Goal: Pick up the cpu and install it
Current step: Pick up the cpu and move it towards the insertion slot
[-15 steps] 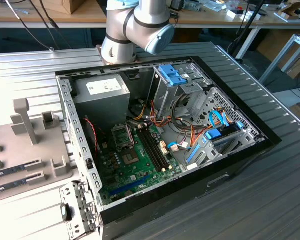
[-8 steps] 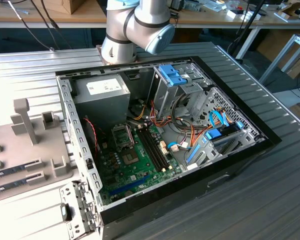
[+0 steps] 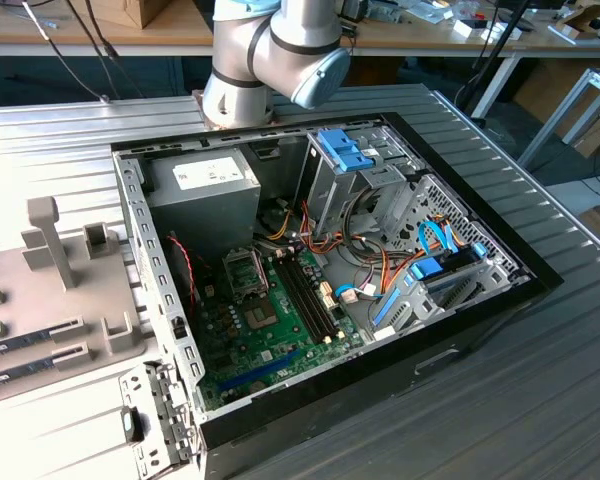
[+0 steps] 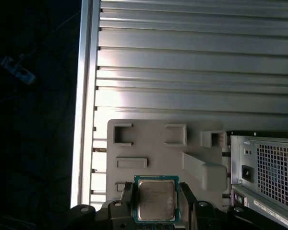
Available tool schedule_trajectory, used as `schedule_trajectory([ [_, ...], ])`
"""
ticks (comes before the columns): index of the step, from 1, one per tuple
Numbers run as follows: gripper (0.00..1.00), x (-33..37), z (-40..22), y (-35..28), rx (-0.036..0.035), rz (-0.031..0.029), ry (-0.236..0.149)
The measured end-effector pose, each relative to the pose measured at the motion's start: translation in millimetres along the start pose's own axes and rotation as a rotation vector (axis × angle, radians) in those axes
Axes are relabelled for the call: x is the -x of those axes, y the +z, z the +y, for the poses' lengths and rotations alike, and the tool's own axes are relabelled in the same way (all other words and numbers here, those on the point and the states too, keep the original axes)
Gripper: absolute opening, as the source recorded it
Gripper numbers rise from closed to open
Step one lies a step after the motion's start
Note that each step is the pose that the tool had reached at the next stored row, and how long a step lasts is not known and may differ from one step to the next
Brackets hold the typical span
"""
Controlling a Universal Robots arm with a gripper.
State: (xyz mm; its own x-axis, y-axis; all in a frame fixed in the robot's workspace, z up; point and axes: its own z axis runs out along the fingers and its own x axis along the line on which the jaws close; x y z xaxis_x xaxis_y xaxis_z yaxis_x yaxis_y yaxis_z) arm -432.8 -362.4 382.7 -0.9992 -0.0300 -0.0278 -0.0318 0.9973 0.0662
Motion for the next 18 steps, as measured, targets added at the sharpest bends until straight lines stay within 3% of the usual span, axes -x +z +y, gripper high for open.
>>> schedule_trajectory([
  [8, 0.47, 16.4, -0.5, 0.4, 0.0000, 0.0003, 0.000],
  [18, 0.47, 32.0, -1.0, 0.8, 0.0000, 0.0003, 0.000],
])
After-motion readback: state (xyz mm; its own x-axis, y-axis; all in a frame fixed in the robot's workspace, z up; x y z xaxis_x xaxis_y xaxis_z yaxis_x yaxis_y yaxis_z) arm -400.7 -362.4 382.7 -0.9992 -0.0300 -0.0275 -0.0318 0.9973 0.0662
